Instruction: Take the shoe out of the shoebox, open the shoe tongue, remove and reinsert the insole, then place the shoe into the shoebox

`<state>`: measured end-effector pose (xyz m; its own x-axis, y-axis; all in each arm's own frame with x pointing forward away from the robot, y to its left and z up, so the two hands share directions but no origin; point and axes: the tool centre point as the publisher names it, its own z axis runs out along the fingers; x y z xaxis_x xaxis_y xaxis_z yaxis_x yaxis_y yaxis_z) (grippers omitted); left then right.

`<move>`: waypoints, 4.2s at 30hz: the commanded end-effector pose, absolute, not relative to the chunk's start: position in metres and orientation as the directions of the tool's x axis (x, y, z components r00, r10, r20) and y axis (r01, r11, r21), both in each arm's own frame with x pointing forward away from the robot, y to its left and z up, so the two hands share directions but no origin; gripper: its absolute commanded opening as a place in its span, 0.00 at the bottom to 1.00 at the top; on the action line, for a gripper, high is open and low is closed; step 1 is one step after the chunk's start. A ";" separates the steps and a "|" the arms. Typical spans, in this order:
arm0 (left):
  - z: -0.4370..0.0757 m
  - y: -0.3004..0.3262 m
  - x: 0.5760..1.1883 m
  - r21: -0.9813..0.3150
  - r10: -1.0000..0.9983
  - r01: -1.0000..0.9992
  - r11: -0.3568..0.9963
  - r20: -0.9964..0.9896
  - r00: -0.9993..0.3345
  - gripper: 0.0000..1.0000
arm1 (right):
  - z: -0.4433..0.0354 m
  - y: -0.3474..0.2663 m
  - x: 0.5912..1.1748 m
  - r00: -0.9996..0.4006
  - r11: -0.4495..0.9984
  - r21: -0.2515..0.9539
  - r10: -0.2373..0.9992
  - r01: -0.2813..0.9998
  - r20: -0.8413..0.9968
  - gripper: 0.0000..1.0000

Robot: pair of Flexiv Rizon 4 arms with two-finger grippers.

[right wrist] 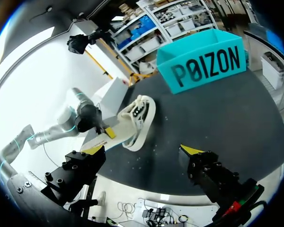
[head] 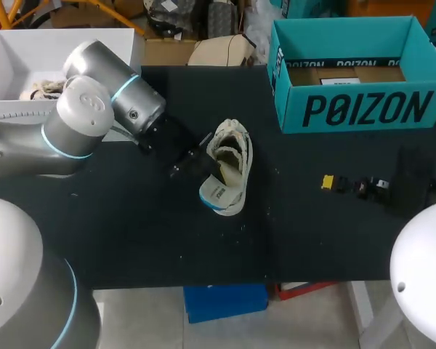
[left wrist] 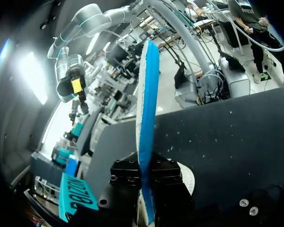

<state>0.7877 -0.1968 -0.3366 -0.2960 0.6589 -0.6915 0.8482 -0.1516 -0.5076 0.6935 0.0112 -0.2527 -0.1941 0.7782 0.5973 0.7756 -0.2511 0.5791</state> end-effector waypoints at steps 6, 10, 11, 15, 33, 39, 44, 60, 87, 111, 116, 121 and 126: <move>-0.339 -0.193 0.786 -0.519 0.757 0.843 -0.143 -0.606 -0.245 0.00 | -0.251 0.009 0.695 -0.195 -0.237 0.563 0.776 0.792 0.600 1.00; -0.340 -0.194 0.780 -0.542 0.793 0.825 -0.160 -0.569 -0.219 0.00 | -0.251 0.009 0.695 -0.195 -0.237 0.563 0.776 0.792 0.600 1.00; -0.339 -0.193 0.779 -0.545 0.798 0.823 -0.161 -0.563 -0.216 0.00 | -0.251 0.009 0.695 -0.195 -0.237 0.563 0.776 0.792 0.600 1.00; -0.338 -0.189 0.776 -0.554 0.819 0.817 -0.161 -0.537 -0.203 0.00 | -0.251 0.009 0.695 -0.195 -0.237 0.563 0.776 0.792 0.600 1.00; -0.357 -0.187 0.800 -0.473 0.834 0.877 -0.090 -0.516 -0.193 0.00 | -0.251 0.009 0.695 -0.195 -0.237 0.563 0.776 0.792 0.600 1.00; -0.366 -0.192 0.813 -0.470 0.806 0.878 -0.092 -0.553 -0.212 0.00 | -0.251 0.009 0.695 -0.195 -0.237 0.563 0.776 0.792 0.600 1.00; -0.370 -0.201 0.825 -0.439 0.779 0.894 -0.093 -0.591 -0.209 0.00 | -0.251 0.009 0.695 -0.195 -0.237 0.563 0.776 0.792 0.600 1.00; -0.376 -0.205 0.858 -0.308 0.687 0.951 0.020 -0.687 -0.237 0.00 | -0.251 0.009 0.695 -0.195 -0.237 0.563 0.776 0.792 0.600 1.00; -0.339 -0.192 0.797 -0.403 0.728 0.912 -0.074 -0.647 -0.227 0.36 | -0.251 0.009 0.695 -0.195 -0.237 0.563 0.776 0.792 0.600 1.00; -0.342 -0.192 0.804 -0.384 0.693 0.922 -0.050 -0.678 -0.245 0.00 | -0.251 0.009 0.695 -0.195 -0.237 0.563 0.776 0.792 0.600 1.00; -0.344 -0.196 0.810 -0.376 0.691 0.926 -0.041 -0.680 -0.245 0.00 | -0.251 0.009 0.695 -0.195 -0.237 0.563 0.776 0.792 0.600 1.00; -0.347 -0.197 0.815 -0.365 0.696 0.931 -0.021 -0.673 -0.249 0.00 | -0.251 0.009 0.695 -0.195 -0.237 0.563 0.776 0.792 0.600 1.00; -0.349 -0.197 0.820 -0.346 0.711 0.938 0.003 -0.659 -0.245 0.00 | -0.251 0.009 0.695 -0.195 -0.237 0.563 0.776 0.792 0.600 1.00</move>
<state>0.8188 -0.1937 -0.3484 -0.2465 0.7027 -0.6675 0.9359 -0.0062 -0.3522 0.6940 0.0109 -0.2518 -0.1960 0.7786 0.5962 0.7834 -0.2413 0.5727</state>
